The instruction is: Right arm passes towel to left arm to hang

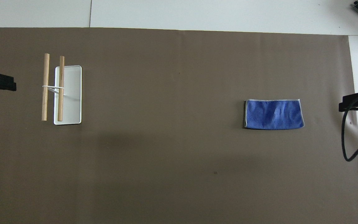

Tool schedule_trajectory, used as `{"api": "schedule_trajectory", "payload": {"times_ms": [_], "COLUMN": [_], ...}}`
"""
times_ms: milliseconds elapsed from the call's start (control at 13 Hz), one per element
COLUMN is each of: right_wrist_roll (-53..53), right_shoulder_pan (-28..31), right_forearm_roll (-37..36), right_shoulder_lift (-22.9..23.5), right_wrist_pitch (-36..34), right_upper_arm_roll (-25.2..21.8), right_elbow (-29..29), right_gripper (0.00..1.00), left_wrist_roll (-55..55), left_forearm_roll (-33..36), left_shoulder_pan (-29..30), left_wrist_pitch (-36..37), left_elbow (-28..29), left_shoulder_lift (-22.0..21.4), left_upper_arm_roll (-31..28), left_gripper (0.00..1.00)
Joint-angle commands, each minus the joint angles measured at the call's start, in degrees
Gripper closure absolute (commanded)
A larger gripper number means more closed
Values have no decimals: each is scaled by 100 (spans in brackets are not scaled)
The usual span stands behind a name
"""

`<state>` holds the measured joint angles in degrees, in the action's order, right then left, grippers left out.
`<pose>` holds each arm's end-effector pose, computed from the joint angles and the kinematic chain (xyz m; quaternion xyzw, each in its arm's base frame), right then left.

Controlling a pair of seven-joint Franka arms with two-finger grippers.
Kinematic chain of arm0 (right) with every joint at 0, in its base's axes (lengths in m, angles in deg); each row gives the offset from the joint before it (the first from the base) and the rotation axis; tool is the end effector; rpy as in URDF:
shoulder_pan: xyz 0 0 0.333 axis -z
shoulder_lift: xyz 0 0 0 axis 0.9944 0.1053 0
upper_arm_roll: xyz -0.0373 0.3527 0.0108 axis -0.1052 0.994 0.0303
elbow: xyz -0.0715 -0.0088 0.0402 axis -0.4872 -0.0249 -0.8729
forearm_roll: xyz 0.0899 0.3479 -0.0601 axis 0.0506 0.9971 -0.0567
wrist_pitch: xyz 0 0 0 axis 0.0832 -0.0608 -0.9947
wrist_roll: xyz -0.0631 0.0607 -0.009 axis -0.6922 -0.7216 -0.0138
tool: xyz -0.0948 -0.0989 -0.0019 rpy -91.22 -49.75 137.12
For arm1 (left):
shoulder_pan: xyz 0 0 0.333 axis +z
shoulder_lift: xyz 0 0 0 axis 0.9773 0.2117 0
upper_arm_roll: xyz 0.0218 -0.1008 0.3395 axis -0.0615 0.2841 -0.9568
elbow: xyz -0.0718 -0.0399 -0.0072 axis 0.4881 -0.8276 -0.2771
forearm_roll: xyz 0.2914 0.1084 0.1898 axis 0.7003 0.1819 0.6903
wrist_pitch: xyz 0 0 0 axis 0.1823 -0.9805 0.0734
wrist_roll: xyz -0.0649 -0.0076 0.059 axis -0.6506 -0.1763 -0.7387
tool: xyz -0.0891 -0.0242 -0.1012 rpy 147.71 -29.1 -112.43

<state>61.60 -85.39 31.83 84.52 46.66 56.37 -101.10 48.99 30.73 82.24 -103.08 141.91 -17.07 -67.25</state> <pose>0.4979 -0.0332 0.6567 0.9967 -0.0794 0.0058 0.0161 0.5428 -0.0020 0.6298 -0.9981 -0.0011 -0.0584 0.0199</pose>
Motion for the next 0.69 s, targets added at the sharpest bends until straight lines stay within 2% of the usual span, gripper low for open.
{"api": "schedule_trajectory", "payload": {"times_ms": [0,462,615], "right_wrist_roll": [123,88,88], "right_shoulder_pan": [20,29,29], "right_forearm_roll": [127,171,163], "right_shoulder_lift": [-3,-65,-100], "right_wrist_pitch": [32,50,242], "right_upper_arm_roll": [26,35,26], "right_elbow": [-10,-134,-282], "right_gripper": [0,0,0], "left_wrist_roll": [56,56,56], "left_forearm_roll": [-106,-106,-106], "left_shoulder_pan": [82,82,82], "left_wrist_pitch": [-31,-31,-31], "left_elbow": [207,207,207], "left_shoulder_lift": [-185,-185,-185], "left_upper_arm_roll": [27,27,27], "left_gripper": [0,0,0]}}
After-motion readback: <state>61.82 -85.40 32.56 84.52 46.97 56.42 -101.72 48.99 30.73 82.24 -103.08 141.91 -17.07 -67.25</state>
